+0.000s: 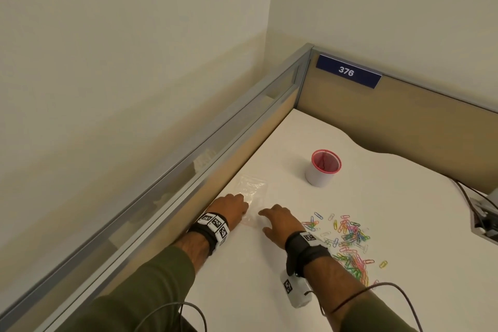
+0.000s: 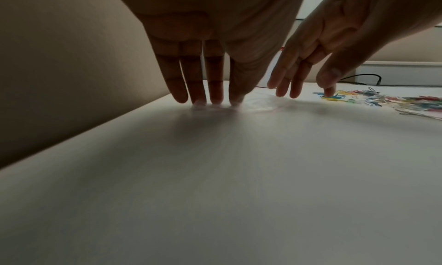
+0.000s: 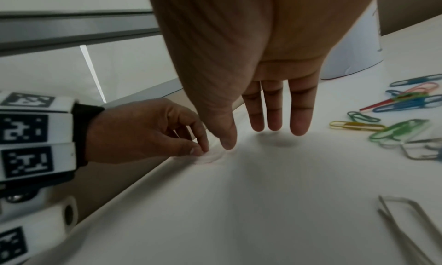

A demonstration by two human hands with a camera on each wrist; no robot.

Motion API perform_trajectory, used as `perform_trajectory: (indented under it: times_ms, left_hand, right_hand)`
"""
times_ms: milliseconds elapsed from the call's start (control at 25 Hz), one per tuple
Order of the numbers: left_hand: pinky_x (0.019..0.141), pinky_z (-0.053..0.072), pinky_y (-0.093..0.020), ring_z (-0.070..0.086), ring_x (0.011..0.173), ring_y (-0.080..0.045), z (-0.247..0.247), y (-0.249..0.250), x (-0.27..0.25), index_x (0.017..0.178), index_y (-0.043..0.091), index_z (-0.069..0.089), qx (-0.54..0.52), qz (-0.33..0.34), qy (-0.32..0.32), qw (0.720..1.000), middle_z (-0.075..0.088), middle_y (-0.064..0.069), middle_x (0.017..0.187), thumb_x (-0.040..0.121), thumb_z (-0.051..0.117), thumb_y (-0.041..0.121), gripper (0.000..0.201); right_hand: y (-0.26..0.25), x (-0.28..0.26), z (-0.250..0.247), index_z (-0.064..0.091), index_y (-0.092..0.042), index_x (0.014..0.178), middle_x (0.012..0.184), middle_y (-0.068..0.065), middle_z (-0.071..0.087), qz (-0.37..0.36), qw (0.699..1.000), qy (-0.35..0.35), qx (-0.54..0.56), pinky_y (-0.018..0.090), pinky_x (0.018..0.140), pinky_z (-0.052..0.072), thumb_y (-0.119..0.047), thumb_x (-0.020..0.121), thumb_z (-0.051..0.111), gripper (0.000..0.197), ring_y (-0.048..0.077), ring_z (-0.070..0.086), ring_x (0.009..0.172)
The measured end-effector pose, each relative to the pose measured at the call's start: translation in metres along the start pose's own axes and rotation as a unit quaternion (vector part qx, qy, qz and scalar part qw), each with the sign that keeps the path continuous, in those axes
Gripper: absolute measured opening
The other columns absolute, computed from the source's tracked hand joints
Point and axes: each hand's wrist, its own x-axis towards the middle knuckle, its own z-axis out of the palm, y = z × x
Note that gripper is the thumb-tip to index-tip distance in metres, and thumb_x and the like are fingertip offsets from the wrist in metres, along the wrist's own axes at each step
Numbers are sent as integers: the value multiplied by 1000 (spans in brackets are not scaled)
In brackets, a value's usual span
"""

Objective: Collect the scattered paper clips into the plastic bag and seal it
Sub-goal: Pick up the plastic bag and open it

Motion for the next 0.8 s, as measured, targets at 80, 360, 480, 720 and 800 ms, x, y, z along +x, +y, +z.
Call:
perform_trajectory:
  times_ms: [80, 360, 480, 720, 800]
  left_hand:
    - [86, 49, -39, 54, 110, -26, 0, 0, -1, 116, 17, 61, -25, -3, 2, 1000, 53, -3, 126, 96, 55, 36, 28]
    - [90, 50, -38, 51, 113, -21, 5, -9, -6, 117, 21, 60, -89, 9, 13, 996, 51, 3, 124, 83, 70, 50, 46]
    - [87, 50, -36, 52, 111, -20, 4, -8, -7, 116, 22, 60, -78, 16, 27, 996, 51, 3, 122, 78, 71, 56, 53]
    - [90, 48, -38, 54, 112, -23, 1, -2, -5, 119, 22, 61, -78, 16, 19, 997, 53, 0, 124, 91, 61, 45, 36]
    - [90, 50, -38, 59, 110, -24, -10, -9, 2, 115, 22, 66, -128, 12, 44, 991, 60, 0, 121, 98, 52, 34, 25]
  right_hand:
    - [-2, 4, 2, 40, -31, 139, 134, 7, 46, -1, 1000, -12, -19, 42, 102, 43, -23, 90, 54, 52, 28, 42, 125]
    - [-15, 23, 6, 50, -15, 127, 125, 11, 46, -16, 996, -6, -83, 40, 94, 48, -11, 87, 57, 41, 30, 46, 116]
    - [-19, 27, 8, 56, -15, 120, 119, 10, 49, -23, 996, 15, -90, 40, 90, 50, -13, 89, 53, 31, 29, 49, 110]
    - [-17, 29, 4, 65, -17, 101, 108, 8, 54, -11, 997, 39, -64, 37, 81, 53, -21, 93, 48, 19, 28, 59, 92]
    - [-19, 34, -8, 65, -20, 103, 108, 6, 57, 17, 997, 72, -24, 33, 81, 52, -24, 94, 48, 19, 27, 60, 91]
